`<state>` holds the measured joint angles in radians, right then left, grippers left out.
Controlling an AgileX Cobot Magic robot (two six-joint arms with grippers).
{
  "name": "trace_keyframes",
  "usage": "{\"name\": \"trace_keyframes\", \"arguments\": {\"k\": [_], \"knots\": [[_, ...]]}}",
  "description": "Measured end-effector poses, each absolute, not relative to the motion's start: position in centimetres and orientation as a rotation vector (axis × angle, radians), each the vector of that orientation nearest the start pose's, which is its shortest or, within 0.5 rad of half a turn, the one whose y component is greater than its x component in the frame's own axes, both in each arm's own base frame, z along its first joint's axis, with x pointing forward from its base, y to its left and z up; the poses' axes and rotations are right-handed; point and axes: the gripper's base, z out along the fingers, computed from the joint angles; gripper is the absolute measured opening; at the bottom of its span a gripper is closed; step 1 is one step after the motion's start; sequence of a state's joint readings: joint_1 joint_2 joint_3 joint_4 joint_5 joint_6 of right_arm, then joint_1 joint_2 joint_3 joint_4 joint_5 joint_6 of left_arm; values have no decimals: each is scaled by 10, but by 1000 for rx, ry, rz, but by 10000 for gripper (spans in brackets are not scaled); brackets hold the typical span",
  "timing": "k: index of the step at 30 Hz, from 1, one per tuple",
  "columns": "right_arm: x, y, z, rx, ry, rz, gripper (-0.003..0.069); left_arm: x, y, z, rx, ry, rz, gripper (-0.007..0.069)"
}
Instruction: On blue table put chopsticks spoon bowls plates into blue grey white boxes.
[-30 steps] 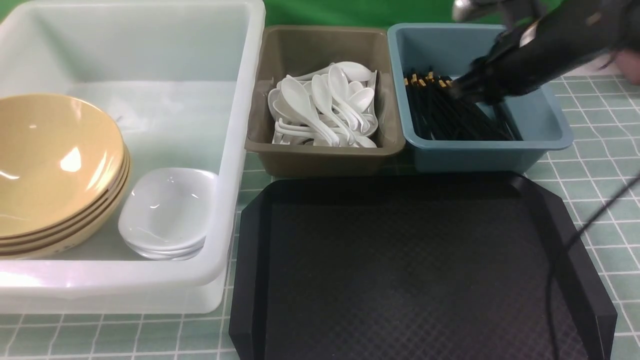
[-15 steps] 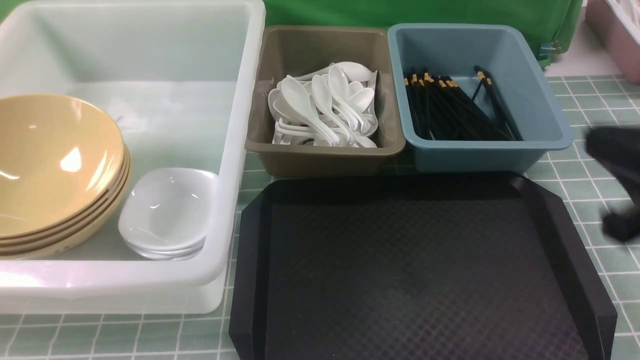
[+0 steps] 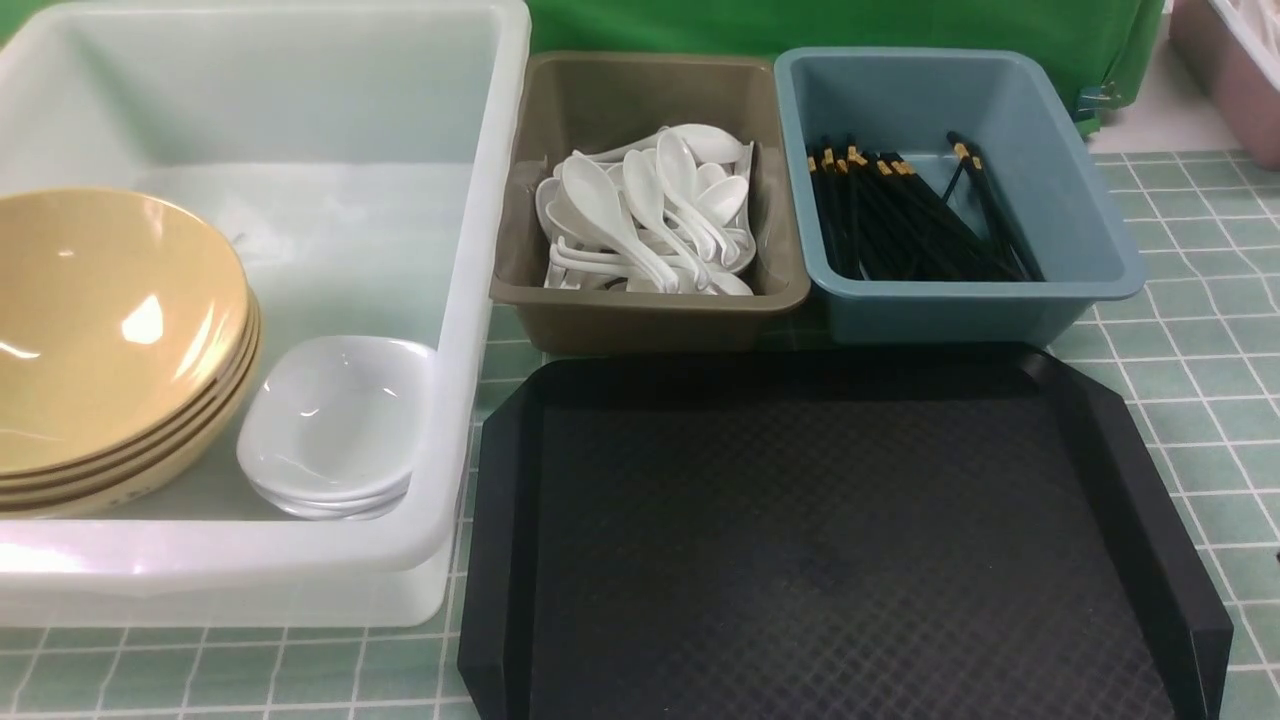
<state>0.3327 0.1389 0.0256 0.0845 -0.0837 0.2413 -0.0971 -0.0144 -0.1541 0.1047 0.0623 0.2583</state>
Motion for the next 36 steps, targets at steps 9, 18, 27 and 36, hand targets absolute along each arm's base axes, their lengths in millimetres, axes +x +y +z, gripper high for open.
{"name": "trace_keyframes", "arguments": {"k": [9,18,27,36], "knots": [[60,21,188,31,1736,528,46,43,-4,260,309,1346,227,3],[56,7,192,110,1643,281,47,43,-4,260,309,1344,227,3],[54,4,177,12,1806,84,47,43,-4,260,309,1346,227,3],[54,4,177,-11,1806,60,48,43,-4,260,309,1346,227,3]]}}
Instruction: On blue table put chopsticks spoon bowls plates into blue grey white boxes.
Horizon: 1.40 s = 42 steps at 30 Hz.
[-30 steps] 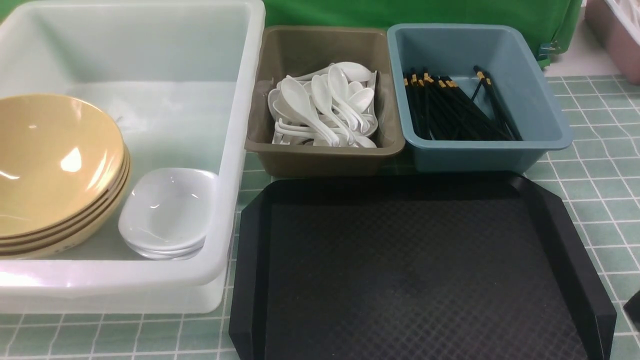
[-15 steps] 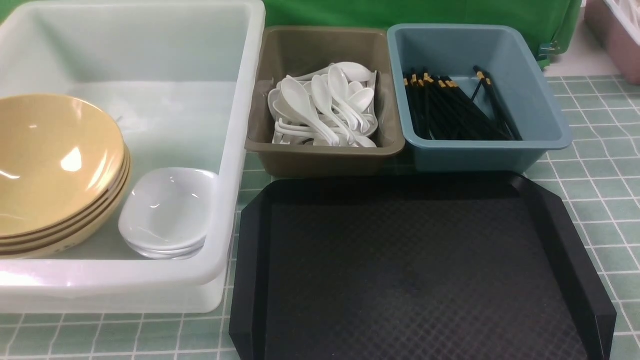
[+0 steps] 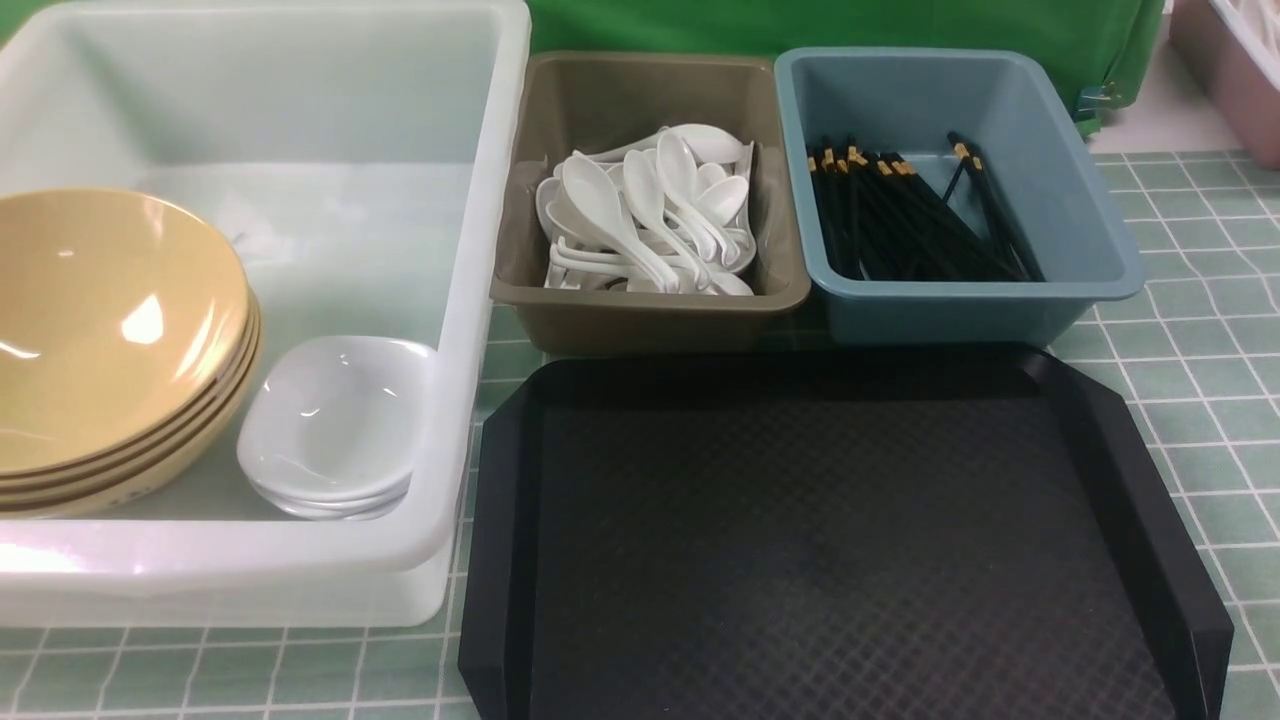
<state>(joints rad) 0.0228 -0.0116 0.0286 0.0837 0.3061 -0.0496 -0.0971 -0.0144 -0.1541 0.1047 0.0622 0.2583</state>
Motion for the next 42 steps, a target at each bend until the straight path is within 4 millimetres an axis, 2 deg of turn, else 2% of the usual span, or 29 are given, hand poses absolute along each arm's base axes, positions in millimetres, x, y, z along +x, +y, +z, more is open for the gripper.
{"name": "trace_keyframes", "arguments": {"k": [22,30,37,42], "knots": [[54,4,176,13,1809,79,48,44,-4,258,312,1342,229,3],[54,4,176,13,1811,79,53,51,-5,231,325,1410,218,3],[54,4,176,13,1812,79,57,55,-6,210,265,1425,139,3],[54,4,176,13,1812,78,65,56,-4,188,116,1680,-26,3]]}}
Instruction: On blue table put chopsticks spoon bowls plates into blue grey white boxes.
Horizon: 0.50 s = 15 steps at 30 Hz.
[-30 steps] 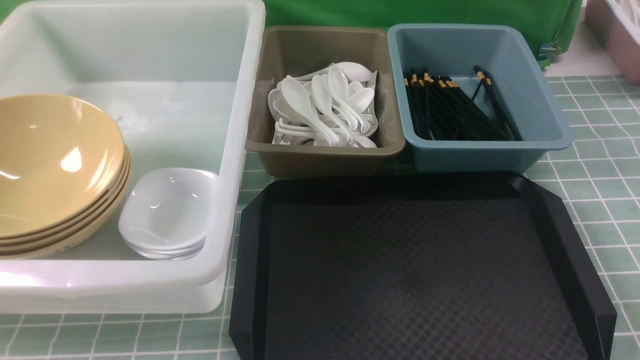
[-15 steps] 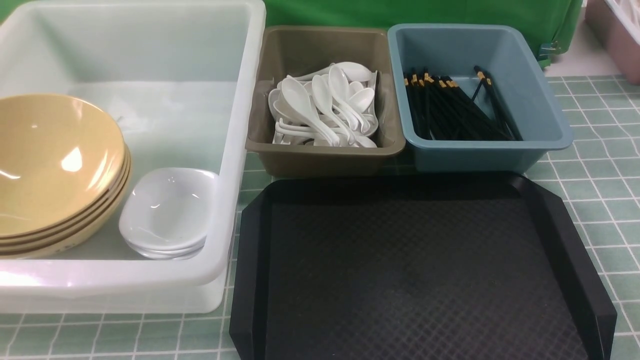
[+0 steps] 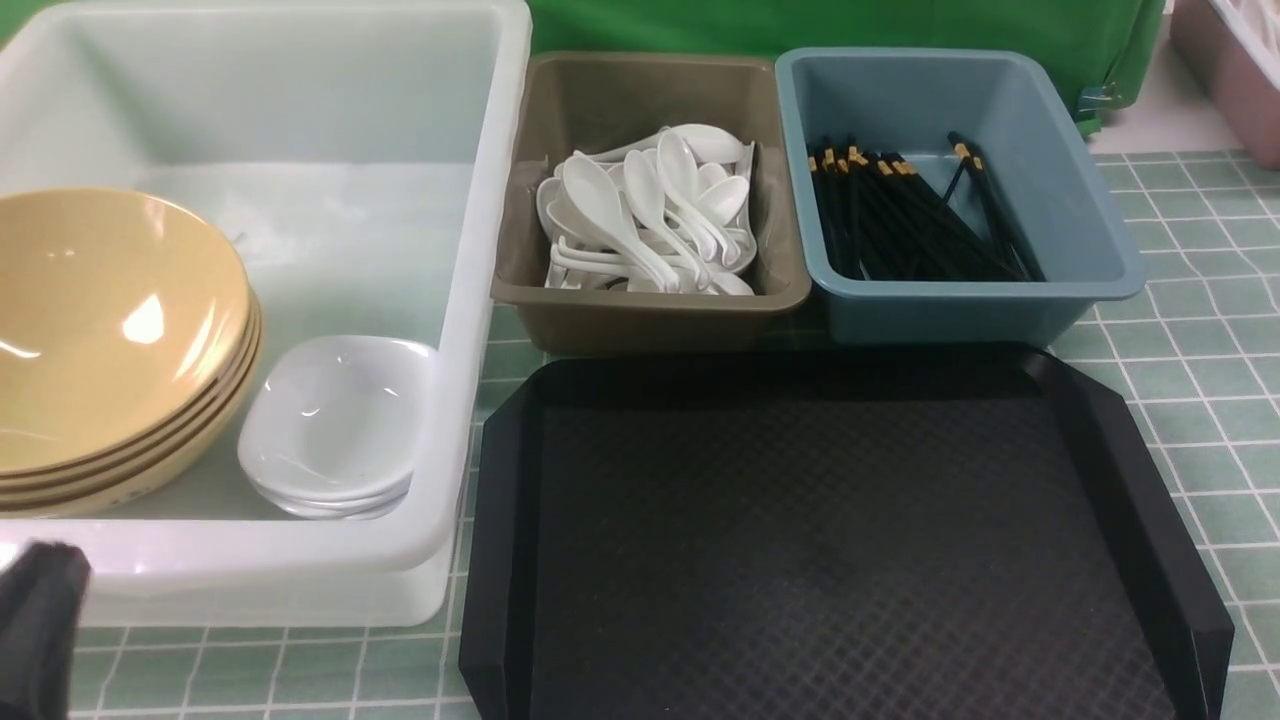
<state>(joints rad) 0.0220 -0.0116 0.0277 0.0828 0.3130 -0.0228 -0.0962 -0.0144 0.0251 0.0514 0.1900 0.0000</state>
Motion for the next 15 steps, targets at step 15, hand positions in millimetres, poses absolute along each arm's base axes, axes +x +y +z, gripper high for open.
{"name": "trace_keyframes", "arguments": {"k": [15], "knots": [[54,3,176,12,1813,78,79,53,-4,176,82,1820,-54,3]]}}
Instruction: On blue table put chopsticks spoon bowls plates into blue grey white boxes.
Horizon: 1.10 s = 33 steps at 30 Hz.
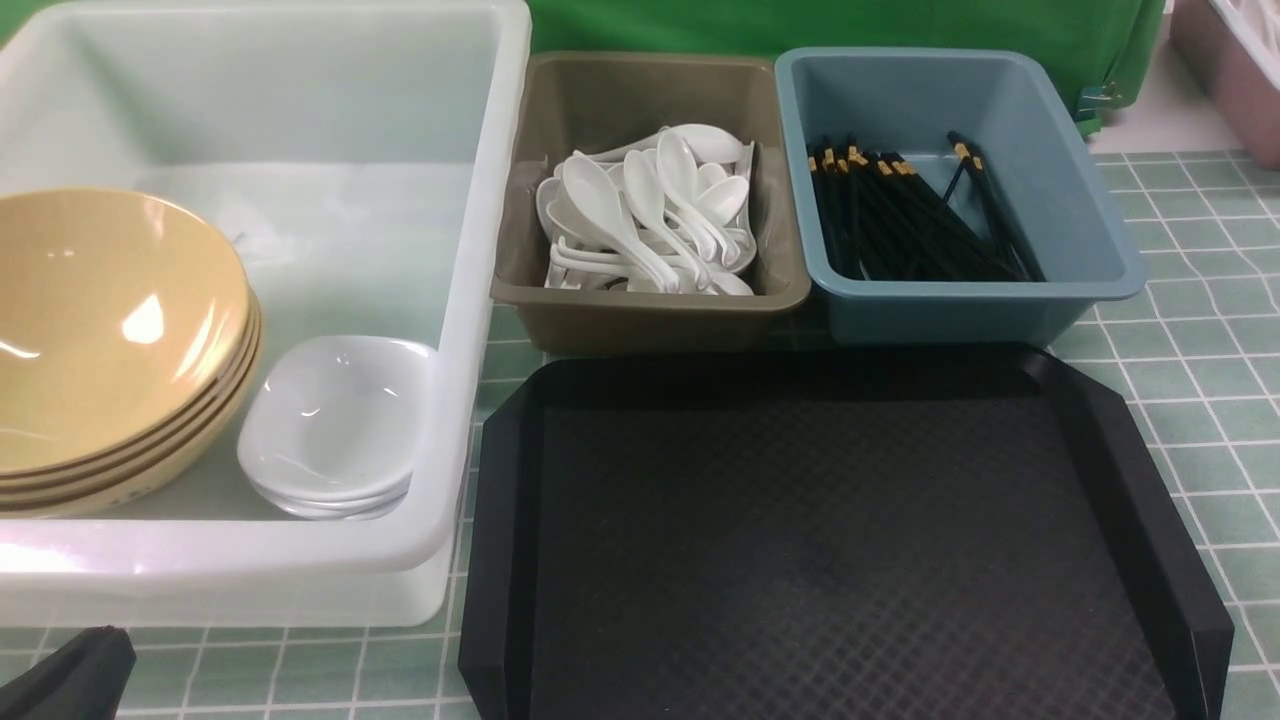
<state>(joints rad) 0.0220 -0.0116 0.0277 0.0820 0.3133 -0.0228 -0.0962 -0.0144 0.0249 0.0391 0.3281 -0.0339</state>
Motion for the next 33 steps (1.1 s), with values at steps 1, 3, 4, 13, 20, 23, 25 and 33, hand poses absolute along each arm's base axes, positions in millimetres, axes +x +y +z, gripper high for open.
{"name": "trace_keyframes", "arguments": {"k": [1,3,4,13,20,23,25,33], "knots": [[54,3,176,12,1813,78,80,53,-4,176,84,1820,-56,3],[54,3,176,12,1813,78,81,53,-5,176,85,1821,-62,3],[54,3,176,12,1813,78,82,53,-5,176,88,1821,-64,3],[54,3,176,12,1813,78,90,53,-5,176,96,1820,-61,3],[54,3,176,12,1813,78,94,53,-5,176,91,1820,-68,3],[54,3,176,12,1813,78,94,53,-5,176,91,1820,-68,3],[54,3,176,12,1813,78,94,53,-5,176,91,1820,-68,3],[54,3,176,12,1814,78,98,53,-5,176,90,1821,-70,3]]}}
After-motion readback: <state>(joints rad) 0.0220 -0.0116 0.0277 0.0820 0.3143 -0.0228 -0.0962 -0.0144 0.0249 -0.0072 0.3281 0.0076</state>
